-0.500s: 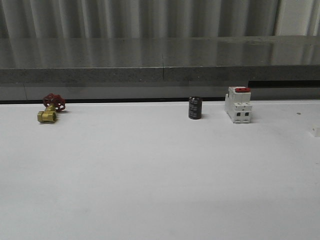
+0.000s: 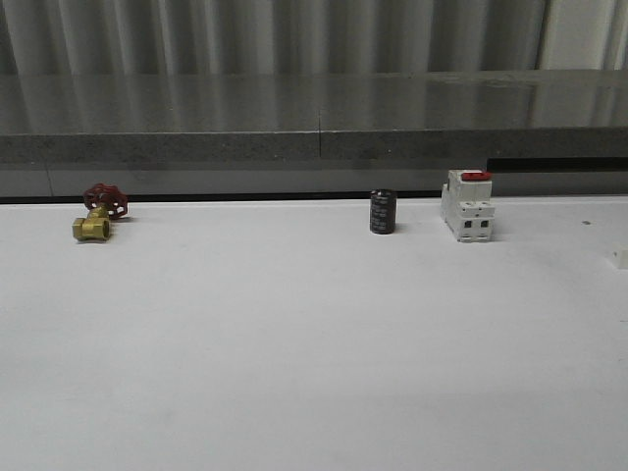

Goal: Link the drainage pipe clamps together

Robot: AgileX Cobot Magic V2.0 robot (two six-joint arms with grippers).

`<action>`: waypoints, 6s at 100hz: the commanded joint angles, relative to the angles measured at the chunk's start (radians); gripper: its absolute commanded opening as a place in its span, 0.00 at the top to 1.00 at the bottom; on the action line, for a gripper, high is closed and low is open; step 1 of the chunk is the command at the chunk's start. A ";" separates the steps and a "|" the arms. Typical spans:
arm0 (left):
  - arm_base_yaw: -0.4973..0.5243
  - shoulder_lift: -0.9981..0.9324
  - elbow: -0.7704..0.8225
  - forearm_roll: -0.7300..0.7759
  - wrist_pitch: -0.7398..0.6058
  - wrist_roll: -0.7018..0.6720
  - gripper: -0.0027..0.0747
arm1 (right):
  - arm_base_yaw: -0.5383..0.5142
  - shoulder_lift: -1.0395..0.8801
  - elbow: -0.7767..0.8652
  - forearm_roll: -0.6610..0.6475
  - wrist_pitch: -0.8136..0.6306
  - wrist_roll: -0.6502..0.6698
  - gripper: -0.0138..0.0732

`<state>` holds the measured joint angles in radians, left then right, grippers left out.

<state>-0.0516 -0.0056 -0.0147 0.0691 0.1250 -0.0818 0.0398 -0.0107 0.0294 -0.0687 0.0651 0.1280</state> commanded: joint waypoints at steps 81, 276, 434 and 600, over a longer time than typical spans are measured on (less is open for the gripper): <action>-0.007 0.697 -0.700 -0.055 0.739 -0.008 0.99 | -0.003 -0.003 -0.020 -0.008 -0.088 -0.004 0.92; 0.369 1.943 -1.408 -0.154 0.677 0.302 0.18 | -0.003 -0.003 -0.020 -0.008 -0.088 -0.004 0.92; 0.040 1.774 -1.397 -0.209 0.860 0.123 0.99 | -0.003 -0.003 -0.020 -0.008 -0.088 -0.004 0.92; -0.409 2.066 -1.508 -0.080 0.765 -0.301 0.94 | -0.003 -0.003 -0.020 -0.008 -0.088 -0.004 0.92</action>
<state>-0.4503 2.1021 -1.5024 -0.0102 0.8906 -0.3678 0.0398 -0.0107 0.0294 -0.0691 0.0651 0.1364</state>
